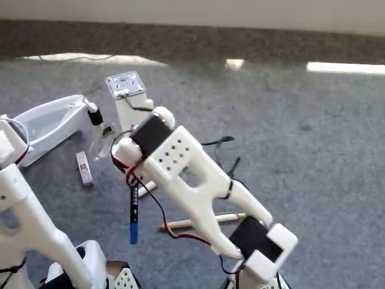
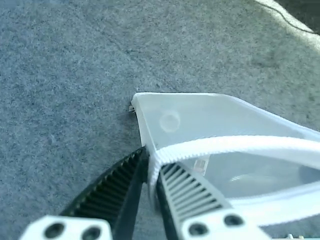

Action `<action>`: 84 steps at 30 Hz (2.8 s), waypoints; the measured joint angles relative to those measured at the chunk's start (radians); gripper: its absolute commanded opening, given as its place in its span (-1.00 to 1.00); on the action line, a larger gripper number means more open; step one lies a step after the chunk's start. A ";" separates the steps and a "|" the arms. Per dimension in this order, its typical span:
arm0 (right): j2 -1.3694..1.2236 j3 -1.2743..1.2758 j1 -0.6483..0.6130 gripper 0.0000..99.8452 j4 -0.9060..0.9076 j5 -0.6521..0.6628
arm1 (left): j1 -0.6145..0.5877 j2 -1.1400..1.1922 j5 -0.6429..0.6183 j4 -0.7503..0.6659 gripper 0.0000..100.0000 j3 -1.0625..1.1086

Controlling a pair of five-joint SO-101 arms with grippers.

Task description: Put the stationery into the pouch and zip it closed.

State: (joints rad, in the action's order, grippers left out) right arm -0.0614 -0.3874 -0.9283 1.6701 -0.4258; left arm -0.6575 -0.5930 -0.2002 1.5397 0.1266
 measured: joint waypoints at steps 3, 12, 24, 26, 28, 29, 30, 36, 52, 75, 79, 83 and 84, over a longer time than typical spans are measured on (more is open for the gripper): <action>0.080 0.000 0.008 -0.99 0.023 0.000 | 0.046 0.000 0.000 0.000 -0.99 0.000; 0.206 0.000 0.020 -0.99 0.026 0.000 | 0.186 -0.003 0.000 0.000 -0.99 0.035; 0.548 0.221 0.020 -0.99 -0.083 0.000 | 0.195 -0.002 0.026 0.000 -0.99 0.035; 0.600 0.304 0.020 -0.99 -0.158 0.000 | 0.195 -0.002 0.026 0.000 -0.99 0.035; 0.652 0.396 0.020 -0.99 -0.249 0.000 | 0.195 -0.002 0.026 0.000 -0.99 0.035; 0.681 0.440 0.020 -0.99 -0.296 0.000 | 0.195 -0.002 0.026 0.000 -0.99 0.035; 0.713 0.485 0.020 -0.99 -0.344 0.000 | 0.195 -0.002 0.026 0.000 -0.99 0.035; 0.916 0.727 0.020 -0.99 -0.637 0.000 | 0.195 -0.002 0.032 0.000 -0.99 0.035; 1.361 1.387 0.021 -0.99 -1.542 0.227 | 0.196 -0.002 0.035 0.000 -0.99 0.035; 0.962 1.247 0.041 -0.99 -2.027 0.227 | 0.196 -0.002 0.035 0.000 -0.99 0.037; 0.819 1.155 0.078 -0.99 -2.027 0.227 | 0.196 -0.002 0.035 0.000 -0.99 0.037; 0.686 1.080 0.103 -0.99 -2.027 0.227 | 0.196 -0.002 0.035 0.000 -0.99 0.037; 0.657 1.065 0.104 -0.99 -2.027 0.227 | 0.196 -0.002 0.035 0.000 -0.99 0.037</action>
State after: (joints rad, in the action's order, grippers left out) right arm 0.5953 0.6774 -0.8239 -0.3567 -0.1987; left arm -0.4611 -0.5946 -0.1649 1.5397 0.1634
